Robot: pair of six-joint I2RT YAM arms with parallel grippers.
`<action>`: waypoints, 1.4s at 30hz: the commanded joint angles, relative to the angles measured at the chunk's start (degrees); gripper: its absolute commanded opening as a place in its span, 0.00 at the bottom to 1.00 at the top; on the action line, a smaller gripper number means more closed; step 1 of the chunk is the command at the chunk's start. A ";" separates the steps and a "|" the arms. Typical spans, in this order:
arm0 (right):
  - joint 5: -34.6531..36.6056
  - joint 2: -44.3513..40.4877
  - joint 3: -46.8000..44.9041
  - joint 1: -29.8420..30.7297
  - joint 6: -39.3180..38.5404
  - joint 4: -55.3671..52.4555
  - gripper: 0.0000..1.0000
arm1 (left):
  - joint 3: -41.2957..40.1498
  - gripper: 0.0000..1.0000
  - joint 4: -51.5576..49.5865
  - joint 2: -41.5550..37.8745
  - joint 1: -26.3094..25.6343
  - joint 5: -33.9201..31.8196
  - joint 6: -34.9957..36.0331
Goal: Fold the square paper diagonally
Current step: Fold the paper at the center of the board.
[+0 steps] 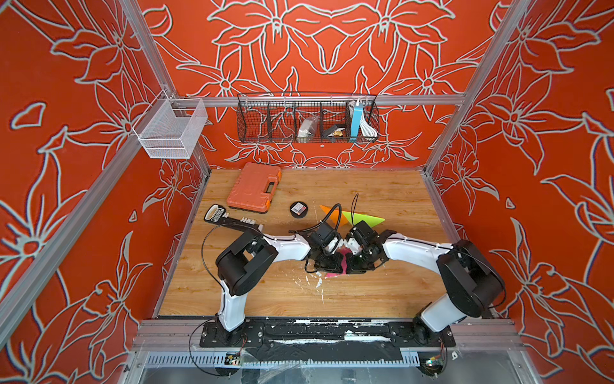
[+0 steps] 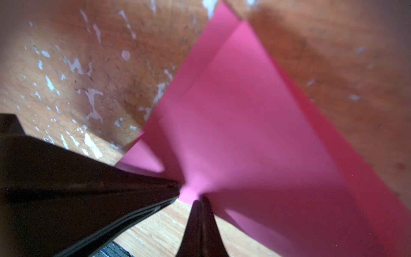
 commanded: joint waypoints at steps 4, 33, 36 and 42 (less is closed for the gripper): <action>4.32 1.29 -0.99 -2.73 -2.79 -2.92 0.00 | -0.21 0.00 -4.59 3.32 -0.37 -3.41 1.43; 5.71 -2.12 0.23 -11.03 -9.12 -9.05 0.00 | 0.51 0.00 -5.46 4.09 -0.19 -3.43 2.09; 5.73 -0.40 0.59 -12.57 -9.47 -8.67 0.00 | 0.51 0.00 -5.48 4.18 -0.18 -3.56 2.16; 6.28 -0.19 -0.40 -15.61 -10.28 -8.50 0.00 | 0.60 0.00 -5.54 4.27 -0.18 -3.43 2.17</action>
